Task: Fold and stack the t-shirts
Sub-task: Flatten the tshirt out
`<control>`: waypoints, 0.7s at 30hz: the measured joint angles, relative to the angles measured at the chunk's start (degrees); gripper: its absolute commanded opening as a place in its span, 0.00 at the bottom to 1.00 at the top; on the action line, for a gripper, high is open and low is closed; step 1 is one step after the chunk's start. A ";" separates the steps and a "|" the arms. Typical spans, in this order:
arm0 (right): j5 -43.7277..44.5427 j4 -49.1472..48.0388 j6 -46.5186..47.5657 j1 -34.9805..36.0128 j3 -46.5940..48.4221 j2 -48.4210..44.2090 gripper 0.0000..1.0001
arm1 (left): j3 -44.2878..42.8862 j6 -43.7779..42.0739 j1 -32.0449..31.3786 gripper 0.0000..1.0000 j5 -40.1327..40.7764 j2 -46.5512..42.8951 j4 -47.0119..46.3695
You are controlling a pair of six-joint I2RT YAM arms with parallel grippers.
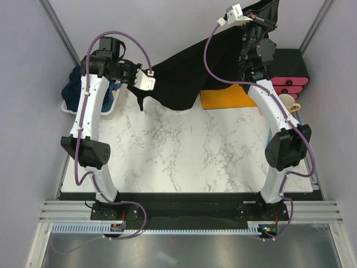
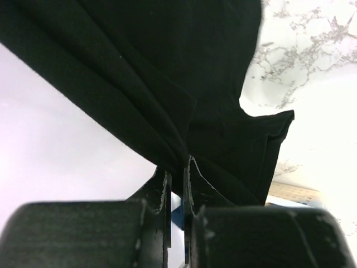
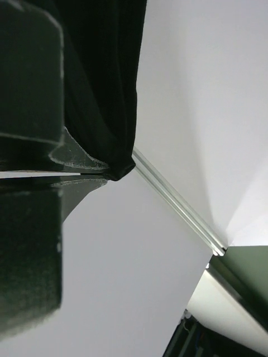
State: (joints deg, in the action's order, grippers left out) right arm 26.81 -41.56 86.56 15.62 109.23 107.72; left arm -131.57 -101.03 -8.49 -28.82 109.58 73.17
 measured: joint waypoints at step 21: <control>-2.67 -2.27 -4.28 3.82 -10.47 -12.74 0.00 | 37.05 -1.31 -11.56 0.85 -7.80 -14.05 -0.61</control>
State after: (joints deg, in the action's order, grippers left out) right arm 24.14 -43.83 82.28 19.44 98.76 94.98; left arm -94.52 -102.35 -20.05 -36.62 95.53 72.55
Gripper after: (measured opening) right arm 0.010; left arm 0.817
